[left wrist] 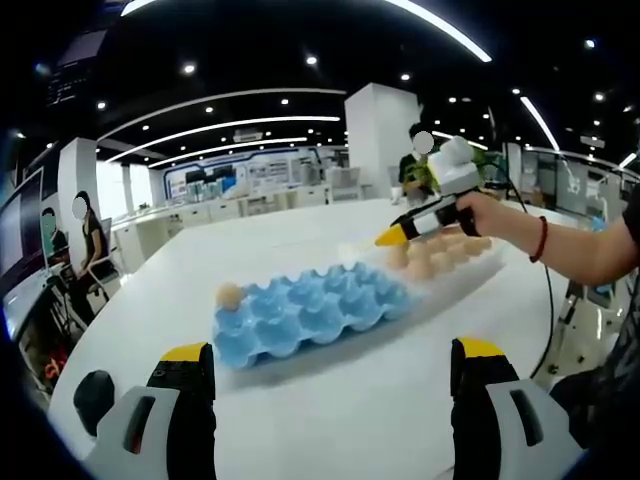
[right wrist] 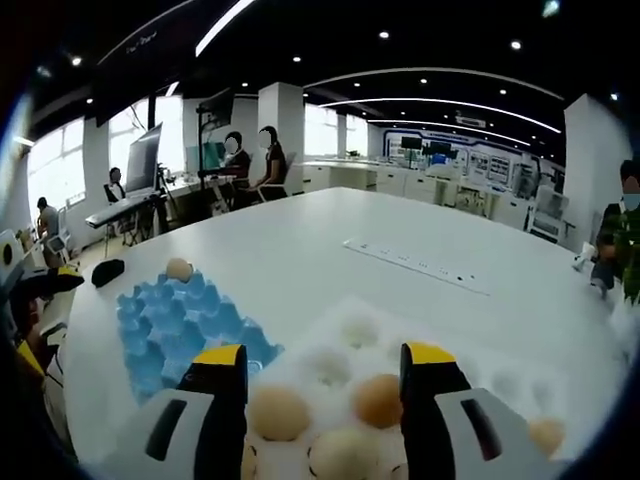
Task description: Place the egg into an empty slot of the egg tray after lifting it from the table, then release the egg inside the slot.
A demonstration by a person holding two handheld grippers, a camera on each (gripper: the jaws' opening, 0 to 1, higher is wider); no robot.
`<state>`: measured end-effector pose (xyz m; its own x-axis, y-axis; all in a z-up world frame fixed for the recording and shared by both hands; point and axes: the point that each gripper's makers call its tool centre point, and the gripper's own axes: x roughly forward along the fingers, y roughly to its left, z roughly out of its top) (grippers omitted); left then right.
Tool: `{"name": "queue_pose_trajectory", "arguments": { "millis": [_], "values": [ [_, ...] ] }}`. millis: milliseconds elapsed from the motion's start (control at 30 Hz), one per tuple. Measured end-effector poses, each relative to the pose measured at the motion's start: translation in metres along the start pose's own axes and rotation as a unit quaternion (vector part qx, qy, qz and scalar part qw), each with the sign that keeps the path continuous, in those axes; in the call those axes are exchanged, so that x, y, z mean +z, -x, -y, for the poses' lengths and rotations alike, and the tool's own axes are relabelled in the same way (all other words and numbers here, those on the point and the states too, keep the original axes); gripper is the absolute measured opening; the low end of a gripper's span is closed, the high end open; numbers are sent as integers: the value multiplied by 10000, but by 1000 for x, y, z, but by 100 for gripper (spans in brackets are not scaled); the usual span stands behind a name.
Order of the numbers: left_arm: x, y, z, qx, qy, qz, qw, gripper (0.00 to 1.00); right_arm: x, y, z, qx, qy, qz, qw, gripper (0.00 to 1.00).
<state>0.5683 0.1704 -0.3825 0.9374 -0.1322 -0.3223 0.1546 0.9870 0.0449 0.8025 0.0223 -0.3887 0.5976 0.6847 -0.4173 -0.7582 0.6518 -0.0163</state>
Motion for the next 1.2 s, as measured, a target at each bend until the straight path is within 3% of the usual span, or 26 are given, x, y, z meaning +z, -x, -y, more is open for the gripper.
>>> {"name": "queue_pose_trajectory", "arguments": {
  "millis": [400,533,833,1200],
  "values": [
    [0,1,-1,-9,-12,16,10000,100,-12,10,25,-404,-202,-138,9989,57],
    [4,2,1,-79,49,157,9998,100,-19,9,29,-524,-267,-286,9979,51],
    [3,3,0,-17,-65,53,10000,99,-28,10,40,-804,-457,-498,9945,39],
    [4,2,1,-40,-33,88,9999,98,-36,3,34,-896,-559,-935,9900,37]
  ]
}}
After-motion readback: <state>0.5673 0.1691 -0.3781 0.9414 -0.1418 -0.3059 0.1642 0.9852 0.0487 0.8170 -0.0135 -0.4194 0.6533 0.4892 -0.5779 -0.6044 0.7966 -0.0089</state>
